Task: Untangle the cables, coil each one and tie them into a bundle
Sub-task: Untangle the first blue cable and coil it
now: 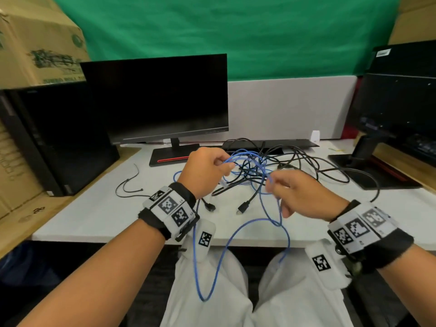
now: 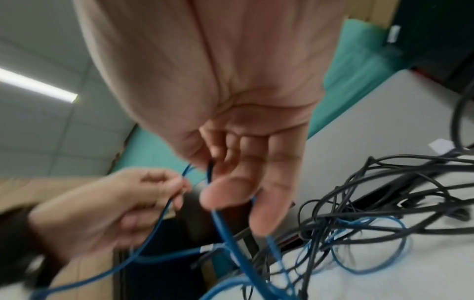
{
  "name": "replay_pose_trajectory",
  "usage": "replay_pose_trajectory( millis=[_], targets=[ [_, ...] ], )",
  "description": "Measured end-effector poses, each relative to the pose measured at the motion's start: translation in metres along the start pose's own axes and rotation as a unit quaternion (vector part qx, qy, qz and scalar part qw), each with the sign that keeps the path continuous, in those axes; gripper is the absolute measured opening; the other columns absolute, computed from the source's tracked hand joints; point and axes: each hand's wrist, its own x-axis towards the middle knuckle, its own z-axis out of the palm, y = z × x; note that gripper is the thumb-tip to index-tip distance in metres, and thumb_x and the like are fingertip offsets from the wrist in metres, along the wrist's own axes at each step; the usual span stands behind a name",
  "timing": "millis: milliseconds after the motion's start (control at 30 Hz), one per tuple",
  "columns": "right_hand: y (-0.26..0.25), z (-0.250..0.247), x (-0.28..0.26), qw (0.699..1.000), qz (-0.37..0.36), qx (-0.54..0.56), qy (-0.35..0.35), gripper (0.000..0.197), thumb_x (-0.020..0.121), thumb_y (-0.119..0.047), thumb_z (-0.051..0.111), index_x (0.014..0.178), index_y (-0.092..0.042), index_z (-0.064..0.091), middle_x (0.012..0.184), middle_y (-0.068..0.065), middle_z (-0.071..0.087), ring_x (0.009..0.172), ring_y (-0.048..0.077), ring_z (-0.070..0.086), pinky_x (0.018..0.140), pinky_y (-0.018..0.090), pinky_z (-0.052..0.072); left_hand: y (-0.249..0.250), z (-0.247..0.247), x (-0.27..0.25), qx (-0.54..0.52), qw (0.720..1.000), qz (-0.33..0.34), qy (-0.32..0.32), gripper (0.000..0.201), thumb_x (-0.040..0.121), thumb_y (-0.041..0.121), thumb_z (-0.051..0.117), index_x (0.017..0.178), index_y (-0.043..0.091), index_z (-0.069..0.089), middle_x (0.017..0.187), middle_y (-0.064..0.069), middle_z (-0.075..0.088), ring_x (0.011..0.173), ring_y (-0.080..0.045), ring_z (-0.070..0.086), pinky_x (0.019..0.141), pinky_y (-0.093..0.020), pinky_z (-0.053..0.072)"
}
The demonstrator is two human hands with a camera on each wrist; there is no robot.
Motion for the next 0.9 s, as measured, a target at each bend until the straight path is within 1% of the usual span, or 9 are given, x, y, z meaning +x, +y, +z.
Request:
replay_pose_trajectory(
  millis=[133, 200, 267, 333, 400, 467, 567, 733, 900],
  targets=[
    [0.005, -0.032, 0.008, 0.968, 0.053, 0.151, 0.194, 0.027, 0.103, -0.015, 0.043, 0.080, -0.018, 0.056, 0.059, -0.002, 0.052, 0.038, 0.016, 0.051, 0.041, 0.034, 0.054, -0.021, -0.013, -0.002, -0.016, 0.998, -0.051, -0.015, 0.018, 0.098, 0.018, 0.062, 0.084, 0.009, 0.069, 0.065, -0.004, 0.069, 0.040, 0.001, 0.049, 0.043, -0.009, 0.032],
    [0.008, -0.038, 0.007, 0.961, 0.054, 0.161, 0.218, 0.027, 0.103, -0.013, 0.041, 0.081, -0.016, 0.055, 0.060, 0.003, 0.050, 0.035, 0.013, 0.047, 0.039, 0.030, 0.051, -0.029, -0.015, -0.006, -0.040, 0.995, -0.089, -0.038, 0.021, 0.100, 0.019, 0.056, 0.089, 0.006, 0.069, 0.074, -0.007, 0.070, 0.042, 0.000, 0.048, 0.041, -0.013, 0.034],
    [0.007, -0.034, 0.006, 0.964, 0.053, 0.154, 0.208, 0.026, 0.104, -0.010, 0.040, 0.083, -0.015, 0.054, 0.059, 0.005, 0.050, 0.032, 0.013, 0.045, 0.038, 0.028, 0.049, -0.028, -0.011, -0.011, -0.032, 0.993, -0.093, -0.062, 0.025, 0.102, 0.025, 0.050, 0.094, 0.009, 0.067, 0.086, -0.002, 0.068, 0.060, -0.010, 0.061, 0.047, -0.022, 0.042],
    [0.002, -0.027, 0.005, 0.965, 0.049, 0.173, 0.192, 0.024, 0.104, -0.010, 0.040, 0.085, -0.012, 0.053, 0.057, 0.003, 0.052, 0.033, 0.015, 0.045, 0.040, 0.032, 0.052, -0.021, -0.007, -0.016, -0.041, 0.992, -0.067, -0.098, 0.023, 0.105, 0.035, 0.044, 0.100, 0.023, 0.063, 0.097, 0.003, 0.065, 0.079, -0.013, 0.068, 0.055, -0.015, 0.045],
    [-0.005, -0.025, 0.005, 0.959, 0.040, 0.209, 0.186, 0.022, 0.105, -0.011, 0.040, 0.087, -0.011, 0.052, 0.056, 0.001, 0.052, 0.035, 0.016, 0.045, 0.043, 0.034, 0.054, -0.009, -0.002, -0.021, -0.090, 0.981, -0.063, -0.161, 0.019, 0.102, 0.049, 0.041, 0.108, 0.040, 0.057, 0.107, 0.014, 0.062, 0.089, 0.001, 0.066, 0.059, -0.004, 0.043],
    [-0.013, -0.025, 0.004, 0.951, 0.029, 0.247, 0.182, 0.021, 0.106, -0.013, 0.040, 0.088, -0.012, 0.052, 0.058, 0.001, 0.054, 0.037, 0.018, 0.047, 0.045, 0.033, 0.053, -0.002, 0.004, -0.025, -0.108, 0.968, -0.041, -0.223, 0.032, 0.093, 0.061, 0.040, 0.112, 0.042, 0.058, 0.114, 0.021, 0.062, 0.097, 0.015, 0.060, 0.077, -0.002, 0.044],
    [-0.020, -0.026, 0.001, 0.938, 0.013, 0.306, 0.164, 0.022, 0.107, -0.015, 0.039, 0.090, -0.015, 0.052, 0.066, 0.003, 0.060, 0.046, 0.022, 0.060, 0.052, 0.035, 0.057, -0.003, 0.014, -0.028, -0.048, 0.965, -0.024, -0.255, 0.053, 0.081, 0.063, 0.059, 0.124, 0.032, 0.060, 0.129, 0.009, 0.061, 0.114, -0.005, 0.059, 0.101, -0.023, 0.047],
    [-0.025, -0.026, -0.004, 0.908, -0.021, 0.408, 0.096, 0.019, 0.106, -0.019, 0.040, 0.091, -0.016, 0.052, 0.087, 0.009, 0.070, 0.083, 0.038, 0.074, 0.074, 0.038, 0.061, -0.011, 0.028, -0.031, 0.039, 0.947, -0.020, -0.318, 0.054, 0.081, 0.042, 0.079, 0.128, 0.024, 0.059, 0.115, 0.008, 0.061, 0.087, 0.004, 0.055, 0.075, -0.006, 0.042],
    [-0.026, -0.029, -0.007, 0.872, -0.063, 0.485, -0.005, 0.018, 0.097, -0.020, 0.048, 0.086, -0.010, 0.059, 0.092, 0.017, 0.066, 0.102, 0.049, 0.067, 0.088, 0.043, 0.056, -0.020, 0.047, -0.032, 0.114, 0.961, -0.024, -0.252, 0.031, 0.089, 0.017, 0.070, 0.119, 0.017, 0.064, 0.087, 0.000, 0.058, 0.079, -0.016, 0.052, 0.078, -0.032, 0.047]
  ],
)
